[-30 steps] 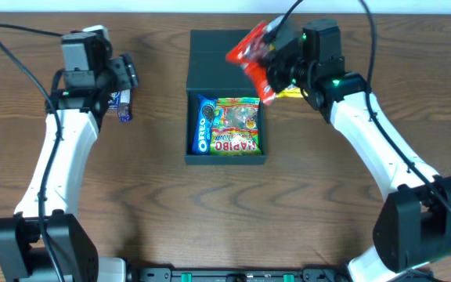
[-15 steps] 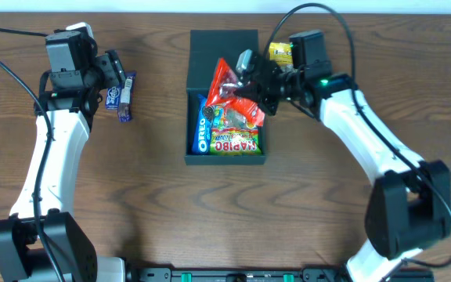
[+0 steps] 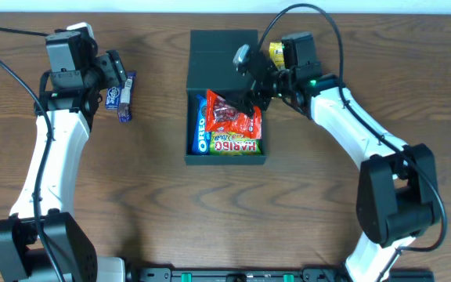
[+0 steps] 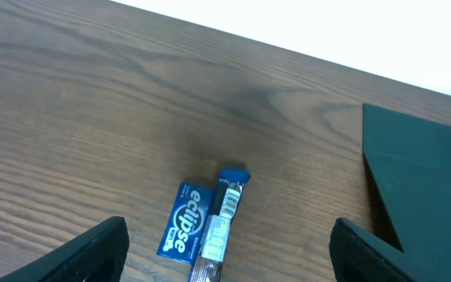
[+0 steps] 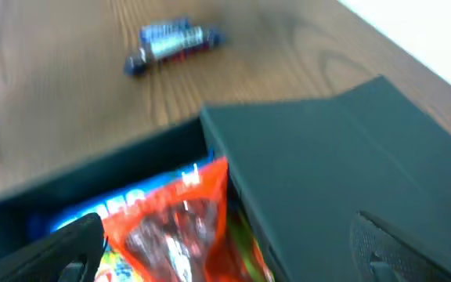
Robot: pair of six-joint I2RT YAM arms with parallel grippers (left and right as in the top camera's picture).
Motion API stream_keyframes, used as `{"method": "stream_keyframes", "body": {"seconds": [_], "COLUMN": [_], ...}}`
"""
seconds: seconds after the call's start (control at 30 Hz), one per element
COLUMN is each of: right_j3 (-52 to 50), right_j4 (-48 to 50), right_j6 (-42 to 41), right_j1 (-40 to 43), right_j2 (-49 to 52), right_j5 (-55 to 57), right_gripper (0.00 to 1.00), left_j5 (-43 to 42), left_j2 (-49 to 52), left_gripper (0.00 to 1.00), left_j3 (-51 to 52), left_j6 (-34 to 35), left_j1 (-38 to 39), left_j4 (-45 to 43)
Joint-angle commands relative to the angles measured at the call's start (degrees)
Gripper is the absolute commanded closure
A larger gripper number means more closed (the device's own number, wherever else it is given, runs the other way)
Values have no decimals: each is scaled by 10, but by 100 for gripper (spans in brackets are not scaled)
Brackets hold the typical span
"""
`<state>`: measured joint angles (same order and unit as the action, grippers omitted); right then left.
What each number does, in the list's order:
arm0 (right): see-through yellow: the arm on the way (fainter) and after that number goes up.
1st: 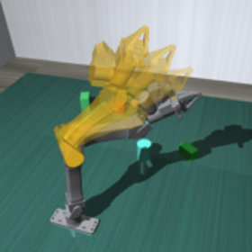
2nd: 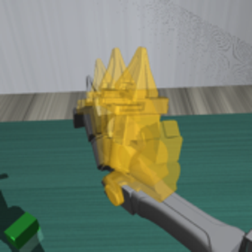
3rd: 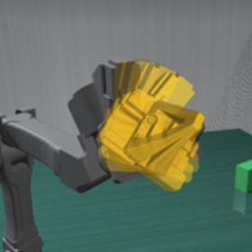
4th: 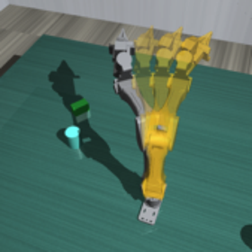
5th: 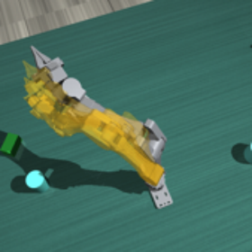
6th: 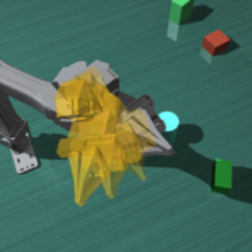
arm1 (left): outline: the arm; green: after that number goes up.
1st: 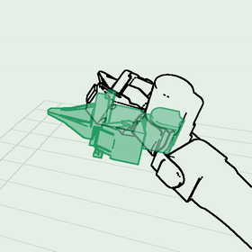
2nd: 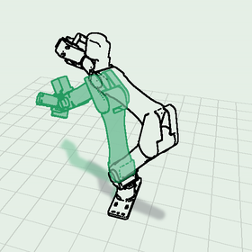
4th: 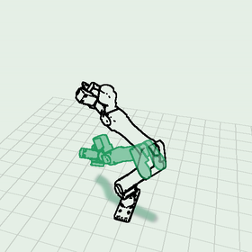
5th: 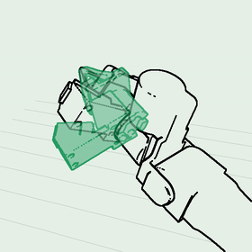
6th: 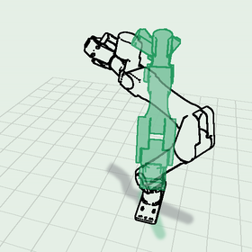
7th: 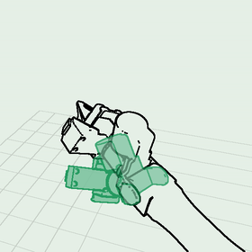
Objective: Pack container
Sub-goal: 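Place the red bag into the box and push it down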
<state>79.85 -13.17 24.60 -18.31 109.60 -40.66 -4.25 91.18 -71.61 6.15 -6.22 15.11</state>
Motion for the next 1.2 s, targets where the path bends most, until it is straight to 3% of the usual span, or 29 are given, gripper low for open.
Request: {"method": "stream_keyframes", "body": {"seconds": [0.0, 0.03, 0.07, 0.1, 0.4, 0.57, 0.93, 1.17], "right_j3": [4, 4, 4, 4, 4, 4, 4, 4], "right_j4": [17, 18, 14, 7, -54, -57, -73, -83], "right_j6": [-94, -94, -94, -94, -80, -47, -85, -98], "right_j1": [-5, -5, -5, -7, -73, -107, -112, -112], "right_j2": [-32, -32, -32, -31, -26, -16, 63, 76], "right_j5": [-77, -96, -105, -99, 146, 211, 263, 374], "right_gripper": [6, 36, 83, 99, 99, 99, 99, 99], "left_j5": [2, 2, 2, 2, 2, 2, 2, 2], "left_j2": [-10, -10, -10, -10, -10, -10, -10, -10], "left_gripper": [17, 17, 17, 17, 17, 17, 17, 16], "left_j3": [-13, -13, -13, -13, -13, -13, -13, -13], "left_j6": [-4, -4, -4, -4, -4, -4, -4, -4], "left_j1": [-2, -2, -2, -2, -2, -2, -2, -2], "left_j4": [-2, -1, -2, -2, -2, -2, 0, 1]}}
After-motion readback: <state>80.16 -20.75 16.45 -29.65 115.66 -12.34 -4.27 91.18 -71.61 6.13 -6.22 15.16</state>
